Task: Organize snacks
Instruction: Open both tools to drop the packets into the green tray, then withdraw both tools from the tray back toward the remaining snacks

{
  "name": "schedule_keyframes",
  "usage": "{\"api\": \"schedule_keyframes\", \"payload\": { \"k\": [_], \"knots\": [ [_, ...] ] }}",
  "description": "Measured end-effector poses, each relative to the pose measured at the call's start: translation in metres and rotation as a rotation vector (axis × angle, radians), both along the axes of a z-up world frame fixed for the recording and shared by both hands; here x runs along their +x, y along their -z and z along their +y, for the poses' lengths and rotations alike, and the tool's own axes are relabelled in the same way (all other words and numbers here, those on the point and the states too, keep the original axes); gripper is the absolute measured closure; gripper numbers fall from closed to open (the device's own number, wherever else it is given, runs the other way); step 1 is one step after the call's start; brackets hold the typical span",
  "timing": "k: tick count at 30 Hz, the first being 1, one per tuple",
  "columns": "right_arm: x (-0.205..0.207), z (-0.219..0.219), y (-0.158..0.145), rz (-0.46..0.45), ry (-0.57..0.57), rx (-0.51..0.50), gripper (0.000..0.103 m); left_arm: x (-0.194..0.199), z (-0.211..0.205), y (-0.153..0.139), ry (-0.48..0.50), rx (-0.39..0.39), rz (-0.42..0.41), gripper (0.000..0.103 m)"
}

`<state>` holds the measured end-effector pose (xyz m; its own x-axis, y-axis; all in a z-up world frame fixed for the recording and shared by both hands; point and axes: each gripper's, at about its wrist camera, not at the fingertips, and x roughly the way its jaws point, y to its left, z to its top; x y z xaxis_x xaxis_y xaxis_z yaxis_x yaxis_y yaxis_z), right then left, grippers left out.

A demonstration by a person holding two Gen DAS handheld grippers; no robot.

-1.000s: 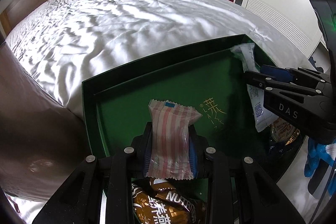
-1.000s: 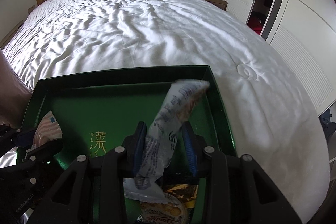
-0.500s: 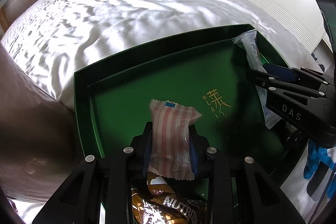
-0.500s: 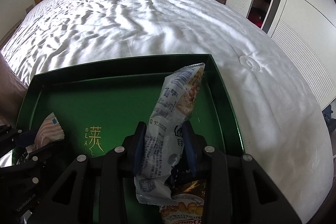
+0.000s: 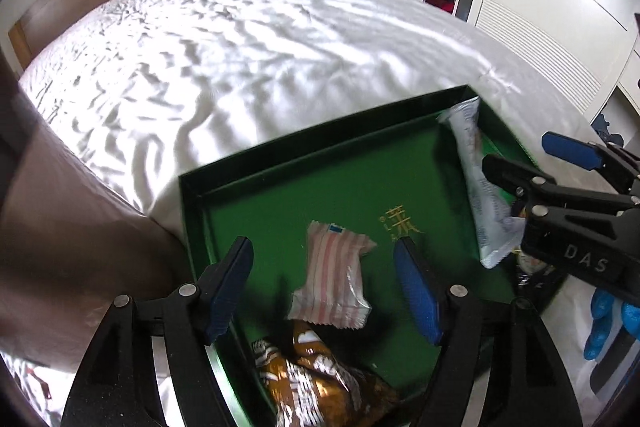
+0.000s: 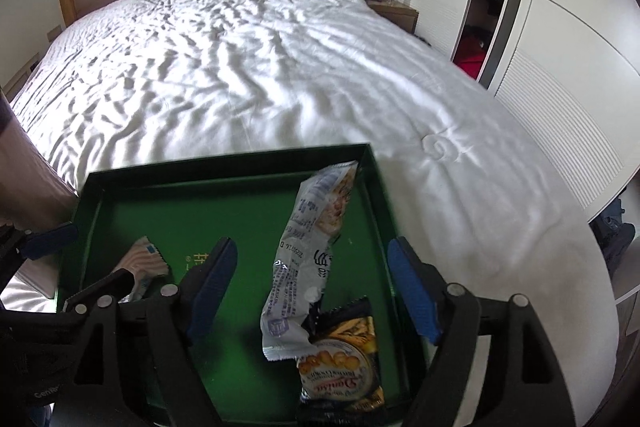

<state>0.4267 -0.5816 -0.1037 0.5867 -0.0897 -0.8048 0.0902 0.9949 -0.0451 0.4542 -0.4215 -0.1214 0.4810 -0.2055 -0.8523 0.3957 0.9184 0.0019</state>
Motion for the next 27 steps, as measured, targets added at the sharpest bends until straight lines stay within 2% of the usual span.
{"api": "schedule_keyframes", "payload": {
  "k": [5,13,20,27],
  "knots": [
    [-0.023,-0.001,-0.036,-0.057,0.017,-0.001,0.000,-0.026,0.003,-0.031,0.006,-0.012,-0.060,0.036],
    [-0.083,-0.003,-0.086,-0.130,0.039,-0.003,0.000,-0.094,0.035,-0.088,0.011,-0.019,-0.182,0.035],
    [-0.146,0.002,-0.132,-0.193,0.051,0.001,0.000,-0.159,0.091,-0.134,0.010,0.004,-0.256,0.035],
    [-0.214,0.015,-0.179,-0.279,0.032,0.009,0.000,-0.230,0.165,-0.172,-0.036,0.022,-0.342,0.035]
  ]
}}
